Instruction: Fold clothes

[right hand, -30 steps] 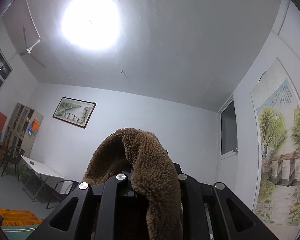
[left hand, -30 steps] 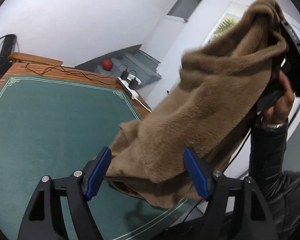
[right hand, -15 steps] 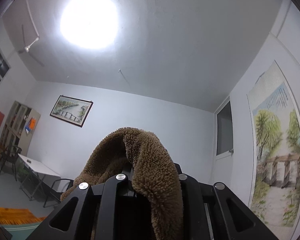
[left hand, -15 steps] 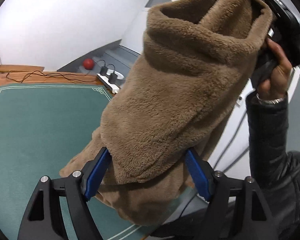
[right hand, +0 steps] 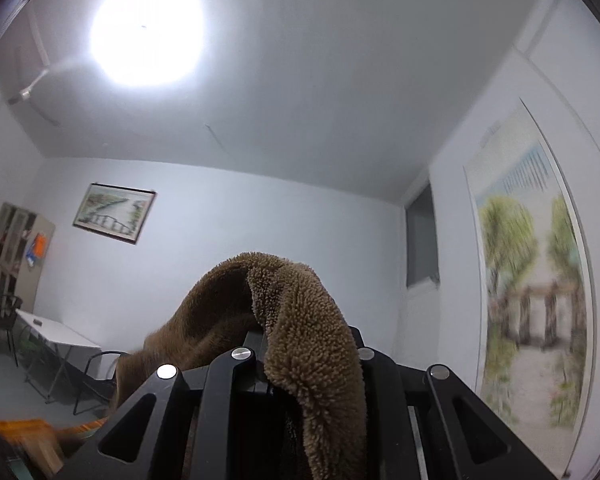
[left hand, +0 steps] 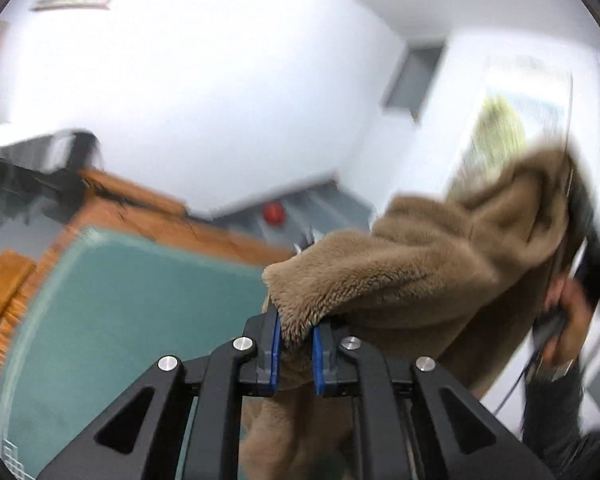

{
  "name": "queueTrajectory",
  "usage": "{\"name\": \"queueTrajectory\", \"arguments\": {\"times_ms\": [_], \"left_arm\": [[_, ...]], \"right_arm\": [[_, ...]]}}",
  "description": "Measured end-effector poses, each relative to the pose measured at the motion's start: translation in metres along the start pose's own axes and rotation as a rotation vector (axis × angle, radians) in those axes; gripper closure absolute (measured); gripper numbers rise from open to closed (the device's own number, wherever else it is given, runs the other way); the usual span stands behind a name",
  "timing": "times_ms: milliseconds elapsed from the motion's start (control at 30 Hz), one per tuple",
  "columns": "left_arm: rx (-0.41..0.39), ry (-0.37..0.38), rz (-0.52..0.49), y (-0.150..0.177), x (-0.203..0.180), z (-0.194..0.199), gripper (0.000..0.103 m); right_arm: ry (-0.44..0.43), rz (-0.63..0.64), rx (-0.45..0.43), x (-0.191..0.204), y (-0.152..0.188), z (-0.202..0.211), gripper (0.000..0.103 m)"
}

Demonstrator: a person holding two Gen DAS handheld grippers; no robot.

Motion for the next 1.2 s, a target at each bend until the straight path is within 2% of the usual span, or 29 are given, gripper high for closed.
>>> {"name": "queueTrajectory", "arguments": {"times_ms": [67,167,267,367,467,633,700,800,833,933,1033,1133,1200], "left_arm": [[-0.086,-0.004,0.032,-0.025,0.014,0.023,0.089],[-0.15,0.043,0.022,-0.047,0.011,0.041,0.089],[-0.112,0.021,-0.036,-0.041,0.007,0.045,0.089],[-0.008,0.028,-0.048,-0.018,0.008,0.027,0.089],[0.117,0.003,-0.066,0.013,0.011,-0.016,0.088],[0.364,-0.052,-0.061,0.09,0.015,-0.067,0.085],[0.44,-0.055,-0.079,0.124,0.015,-0.082,0.08],[0.489,-0.061,-0.136,0.153,0.009,-0.091,0.057],[0.506,-0.063,-0.155,0.162,0.007,-0.094,0.046],[0.516,-0.068,-0.192,0.178,0.003,-0.098,0.03],[0.477,-0.055,-0.2,0.177,-0.001,-0.09,0.024],[0.428,-0.032,-0.211,0.174,-0.009,-0.072,0.022],[0.385,-0.036,-0.255,0.183,-0.021,-0.064,0.022]], "right_arm": [[0.018,-0.052,0.035,-0.018,0.011,-0.002,0.085],[0.029,-0.104,0.072,-0.034,0.026,-0.003,0.085],[0.031,-0.13,0.098,-0.043,0.036,-0.003,0.085],[0.025,-0.131,0.111,-0.044,0.042,0.001,0.085],[0.004,-0.123,0.136,-0.041,0.051,0.0,0.084],[-0.052,-0.069,0.24,-0.028,0.071,-0.018,0.084],[-0.075,-0.055,0.285,-0.021,0.081,-0.024,0.084],[-0.095,-0.029,0.315,-0.012,0.089,-0.025,0.084],[-0.098,-0.015,0.314,-0.01,0.088,-0.025,0.084],[-0.106,0.023,0.31,-0.003,0.085,-0.024,0.084],[-0.111,0.039,0.306,0.001,0.08,-0.023,0.084],[-0.115,0.02,0.307,0.001,0.078,-0.023,0.084],[-0.12,-0.003,0.304,-0.001,0.076,-0.026,0.084]]}}
Point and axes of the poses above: each gripper's, at about its wrist camera, not at the fingertips, and z roughly against the way its jaws point, x to its left, y to its underside, the point moved 1 cm from there along -z, roughly the way its jaws point, and after that the axes turned 14 degrees about -y, right-handed, at the moved point
